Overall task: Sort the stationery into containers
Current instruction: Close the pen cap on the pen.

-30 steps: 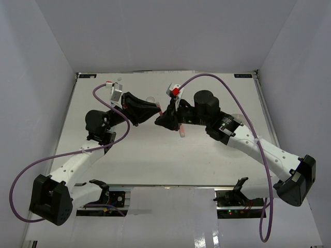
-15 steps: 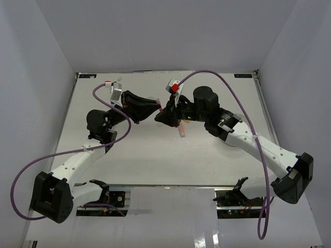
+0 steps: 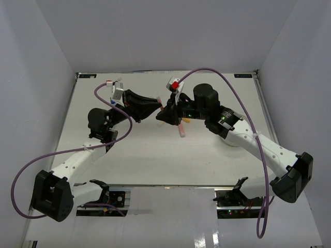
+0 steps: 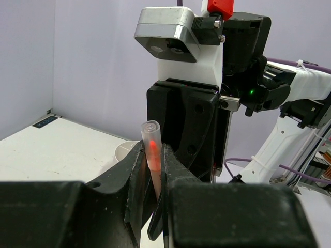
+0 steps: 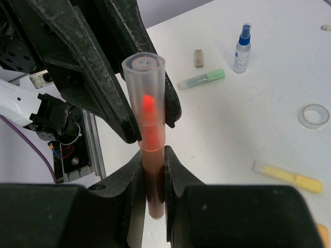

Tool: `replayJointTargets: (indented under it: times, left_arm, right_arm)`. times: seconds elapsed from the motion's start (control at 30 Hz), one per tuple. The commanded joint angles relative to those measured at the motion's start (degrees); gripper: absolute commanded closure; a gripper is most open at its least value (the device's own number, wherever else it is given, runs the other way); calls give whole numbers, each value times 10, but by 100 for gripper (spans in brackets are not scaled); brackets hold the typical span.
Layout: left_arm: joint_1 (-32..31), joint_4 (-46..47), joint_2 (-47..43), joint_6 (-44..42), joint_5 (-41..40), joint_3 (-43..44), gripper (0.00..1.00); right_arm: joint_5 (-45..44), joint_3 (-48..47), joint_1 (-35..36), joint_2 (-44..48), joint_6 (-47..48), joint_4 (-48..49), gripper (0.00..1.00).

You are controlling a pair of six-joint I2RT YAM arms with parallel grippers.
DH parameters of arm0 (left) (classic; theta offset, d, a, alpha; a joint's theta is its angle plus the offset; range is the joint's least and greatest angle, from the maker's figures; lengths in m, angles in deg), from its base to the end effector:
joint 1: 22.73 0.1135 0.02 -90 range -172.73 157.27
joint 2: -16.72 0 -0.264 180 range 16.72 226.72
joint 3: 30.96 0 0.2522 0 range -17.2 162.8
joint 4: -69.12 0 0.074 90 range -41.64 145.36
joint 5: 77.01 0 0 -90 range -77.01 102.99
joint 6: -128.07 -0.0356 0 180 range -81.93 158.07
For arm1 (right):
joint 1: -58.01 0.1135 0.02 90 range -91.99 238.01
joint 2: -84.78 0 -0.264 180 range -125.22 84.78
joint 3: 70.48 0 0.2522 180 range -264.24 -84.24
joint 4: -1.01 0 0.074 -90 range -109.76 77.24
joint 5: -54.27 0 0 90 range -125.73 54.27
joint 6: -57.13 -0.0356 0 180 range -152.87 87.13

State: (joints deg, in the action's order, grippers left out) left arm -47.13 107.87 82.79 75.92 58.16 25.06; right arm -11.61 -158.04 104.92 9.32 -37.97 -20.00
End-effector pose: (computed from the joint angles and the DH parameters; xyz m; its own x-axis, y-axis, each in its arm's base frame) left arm 0.2156 -0.1255 0.3584 -0.1810 -0.3929 -0.9016 0.9456 0.1823 -0.2693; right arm 0.1981 0.2331 0.4054 -0.1892 -0.0834 -0.9784 -0.9292 0.3374 0.1509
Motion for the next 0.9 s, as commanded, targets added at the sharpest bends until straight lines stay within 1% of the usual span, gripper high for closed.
replayJointTargets:
  times: [0.0,0.17,0.27,0.5,0.63,0.77,0.87]
  left_arm:
    - [-20,-177,43,-24,155,-67,100]
    - [-26,-164,53,-12,161,-66,100]
    - [-26,-166,49,-7,155,-49,100]
    - [-26,-232,40,-18,110,50,100]
    - [-26,-254,46,-28,110,98,100]
    - [-26,-256,52,-32,113,113,100]
    - [-26,-255,55,-37,117,110,100]
  right_arm:
    - [-21,-126,-20,46,-11,303,92]
    - [-15,-121,-21,45,-11,312,92]
    - [-8,-100,-21,51,-11,311,92]
    - [-7,-6,-21,80,-8,287,92]
    - [-8,44,-21,89,-9,276,92]
    - [-17,83,-21,98,-14,279,92]
    - [-21,92,-21,103,-17,283,92]
